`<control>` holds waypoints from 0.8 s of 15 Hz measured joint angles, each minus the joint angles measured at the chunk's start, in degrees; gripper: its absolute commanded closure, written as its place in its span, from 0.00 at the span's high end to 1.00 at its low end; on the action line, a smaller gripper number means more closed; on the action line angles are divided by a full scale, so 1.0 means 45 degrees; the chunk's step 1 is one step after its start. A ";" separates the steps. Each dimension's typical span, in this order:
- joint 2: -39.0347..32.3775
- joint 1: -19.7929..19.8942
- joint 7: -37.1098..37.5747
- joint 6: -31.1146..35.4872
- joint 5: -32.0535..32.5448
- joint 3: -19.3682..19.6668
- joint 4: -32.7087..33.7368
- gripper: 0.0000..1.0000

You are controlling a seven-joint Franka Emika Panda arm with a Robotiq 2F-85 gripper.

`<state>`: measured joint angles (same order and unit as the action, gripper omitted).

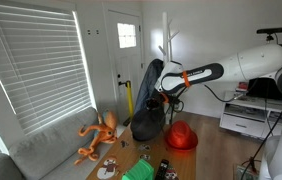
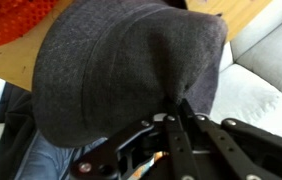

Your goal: Swap the hats, put the red hat at the bottom and black on top

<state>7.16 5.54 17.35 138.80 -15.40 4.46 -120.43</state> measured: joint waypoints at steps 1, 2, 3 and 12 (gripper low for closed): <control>0.0203 -0.0032 -0.0012 0.0002 -0.0203 0.0001 0.0084 0.02; 0.0370 -0.0069 -0.0021 0.0003 -0.0395 0.0001 0.0152 0.02; 0.0569 -0.0118 -0.0042 0.0003 -0.0632 0.0001 0.0193 0.02; 0.2821 -0.0722 -0.1854 -0.1649 -0.3439 0.0583 0.0196 0.02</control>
<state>19.86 2.29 9.01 131.38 -30.87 7.08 -119.55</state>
